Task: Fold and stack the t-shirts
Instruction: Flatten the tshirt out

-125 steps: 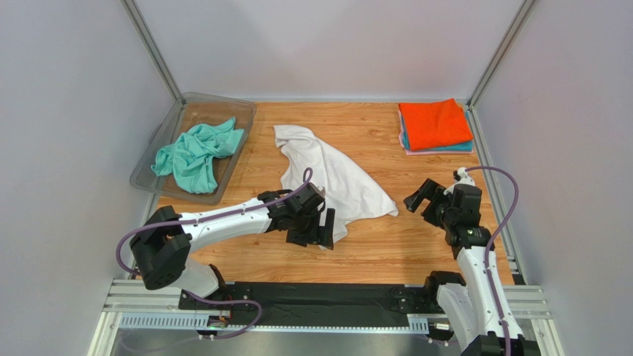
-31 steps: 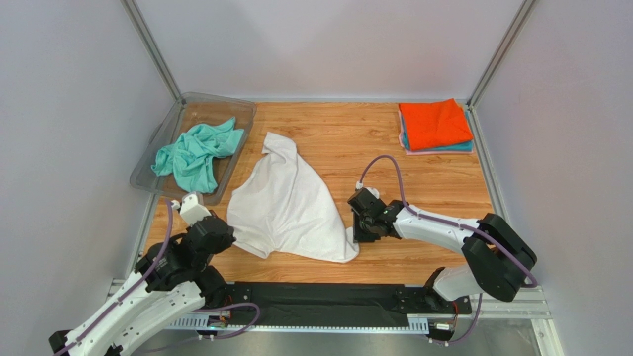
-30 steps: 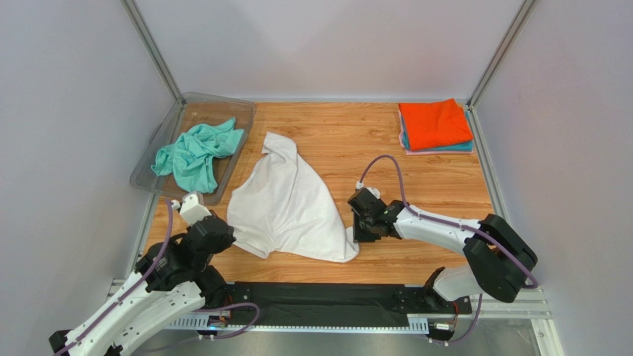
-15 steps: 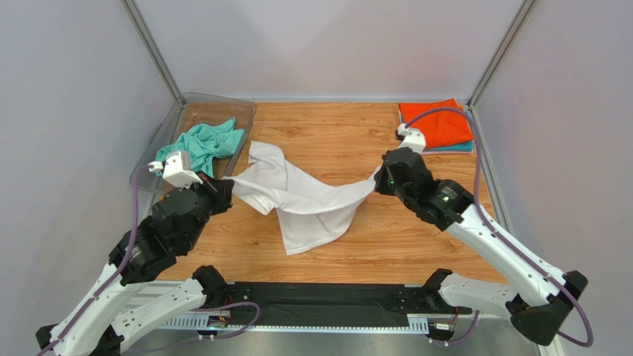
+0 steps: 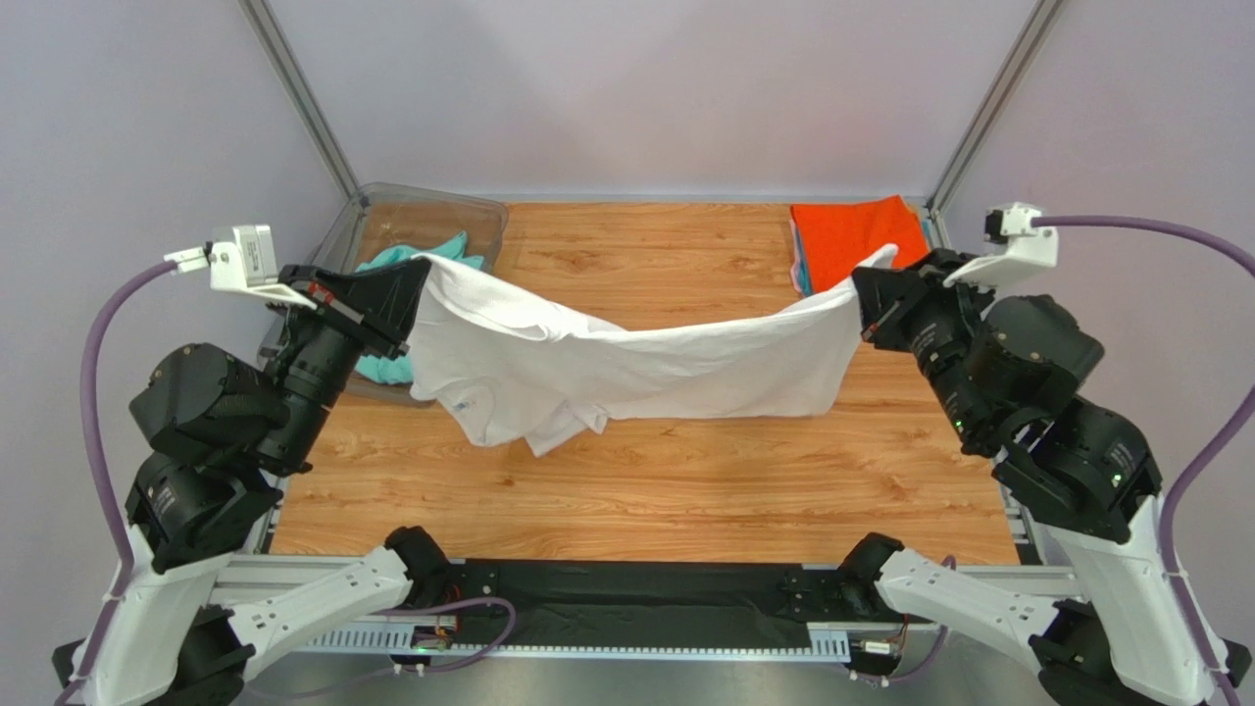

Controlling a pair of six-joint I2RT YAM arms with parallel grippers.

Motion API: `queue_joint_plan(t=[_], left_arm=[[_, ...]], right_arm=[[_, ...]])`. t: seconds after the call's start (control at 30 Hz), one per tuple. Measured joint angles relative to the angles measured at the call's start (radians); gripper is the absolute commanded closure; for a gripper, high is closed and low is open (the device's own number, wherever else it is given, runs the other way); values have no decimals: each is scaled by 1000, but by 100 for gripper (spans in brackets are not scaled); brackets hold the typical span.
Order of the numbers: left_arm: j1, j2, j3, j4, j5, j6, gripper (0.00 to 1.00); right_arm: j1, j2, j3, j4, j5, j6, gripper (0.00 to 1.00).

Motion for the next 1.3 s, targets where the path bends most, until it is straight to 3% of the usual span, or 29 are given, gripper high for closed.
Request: queue_joint_plan(t=[0.23, 0.47, 0.57, 0.73, 0.8, 0.9, 1.0, 1.07, 1.17, 1.3], left_arm=[[49, 176, 67, 75, -29, 89, 100], [443, 476, 106, 138, 270, 43, 100], [547, 722, 267, 148, 459, 11, 100], [687, 1109, 724, 169, 801, -95, 100], [722, 1190, 867, 183, 888, -127, 100], [747, 1183, 939, 220, 966, -168, 100], [753, 1088, 902, 285, 1030, -198, 100], [753, 974, 798, 311, 1064, -203, 100], [753, 738, 518, 352, 1088, -197, 100], [753, 396, 2, 396, 1018, -185, 100]], right_arm=[[-57, 103, 93, 11, 80, -105, 100], [-428, 371, 51, 179, -196, -154, 100], [-507, 543, 121, 235, -295, -183, 100], [-574, 854, 550, 230, -395, -216, 100], [-591, 910, 692, 236, -425, -228, 100], [-615, 901, 805, 251, -457, -243, 100], [-628, 830, 790, 279, -476, -249, 100], [-635, 743, 709, 301, -485, -253, 100], [-637, 568, 476, 334, -502, -255, 99], [-636, 357, 119, 354, -536, -227, 96]])
